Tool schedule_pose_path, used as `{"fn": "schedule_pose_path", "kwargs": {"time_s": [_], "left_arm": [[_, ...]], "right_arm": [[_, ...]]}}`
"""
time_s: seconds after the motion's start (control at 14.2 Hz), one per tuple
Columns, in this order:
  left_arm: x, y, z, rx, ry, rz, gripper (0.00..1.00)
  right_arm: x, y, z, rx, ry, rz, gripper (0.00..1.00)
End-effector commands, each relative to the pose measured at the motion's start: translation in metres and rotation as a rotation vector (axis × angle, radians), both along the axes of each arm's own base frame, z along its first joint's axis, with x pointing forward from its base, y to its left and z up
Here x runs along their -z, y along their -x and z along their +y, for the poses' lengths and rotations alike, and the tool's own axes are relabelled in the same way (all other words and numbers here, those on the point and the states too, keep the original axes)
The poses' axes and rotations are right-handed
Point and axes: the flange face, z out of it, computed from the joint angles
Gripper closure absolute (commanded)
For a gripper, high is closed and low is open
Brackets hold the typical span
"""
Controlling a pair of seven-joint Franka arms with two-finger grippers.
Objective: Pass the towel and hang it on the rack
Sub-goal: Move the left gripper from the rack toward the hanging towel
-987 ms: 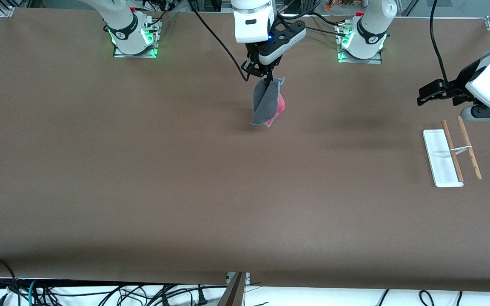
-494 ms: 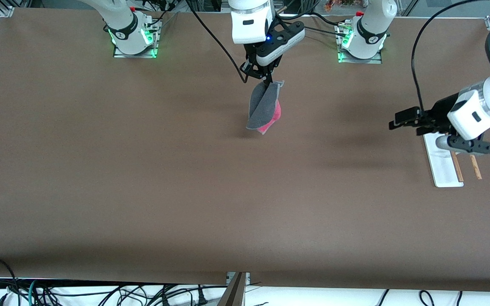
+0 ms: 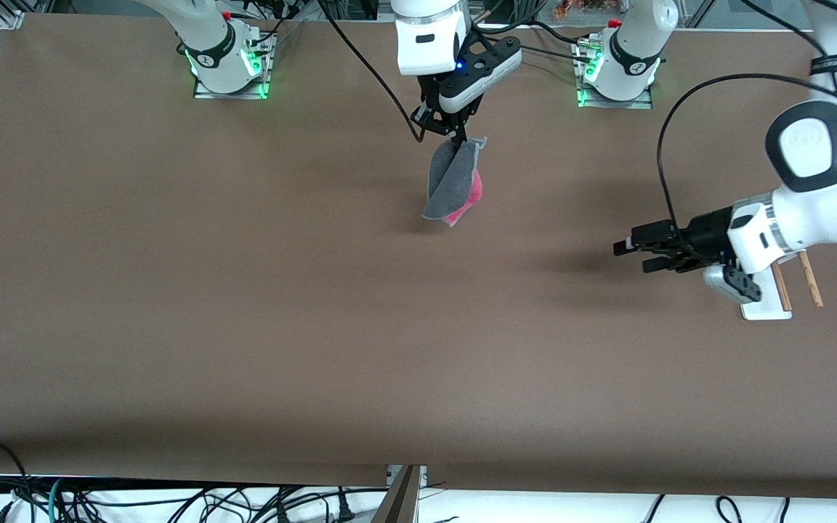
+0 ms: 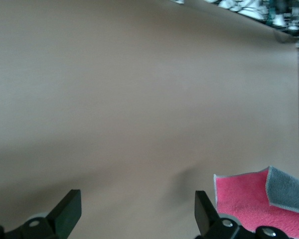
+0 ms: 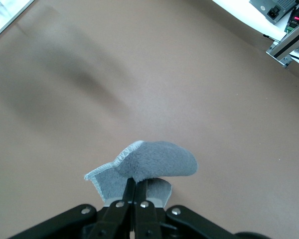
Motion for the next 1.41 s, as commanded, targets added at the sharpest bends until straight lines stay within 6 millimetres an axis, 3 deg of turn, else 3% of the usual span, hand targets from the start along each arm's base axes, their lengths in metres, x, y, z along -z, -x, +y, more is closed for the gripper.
{"fn": "schedule_pose_path", "kwargs": {"time_s": [0.0, 0.28, 0.63, 0.99, 1.13, 1.34], "left_arm": [[0.028, 0.007, -0.017, 0.08, 0.047, -0.132, 0.0], [0.066, 0.016, -0.05, 0.247, 0.078, -0.254, 0.0], [0.146, 0.044, -0.088, 0.397, 0.271, -0.529, 0.0], [0.184, 0.062, -0.132, 0.743, 0.282, -0.864, 0.02], [0.212, 0.074, -0.141, 0.802, 0.279, -1.007, 0.02], [0.224, 0.086, -0.145, 0.824, 0.275, -1.044, 0.0]], "right_arm": [[-0.006, 0.0, 0.003, -0.013, -0.015, 0.001, 1.0], [-0.007, 0.001, 0.004, -0.014, -0.016, 0.002, 1.0], [-0.009, 0.002, 0.004, -0.015, -0.019, -0.002, 1.0], [-0.011, 0.002, 0.003, -0.012, -0.019, -0.004, 1.0], [-0.012, 0.002, 0.003, -0.012, -0.019, -0.005, 1.0], [-0.015, 0.002, 0.002, -0.014, -0.023, -0.01, 1.0]]}}
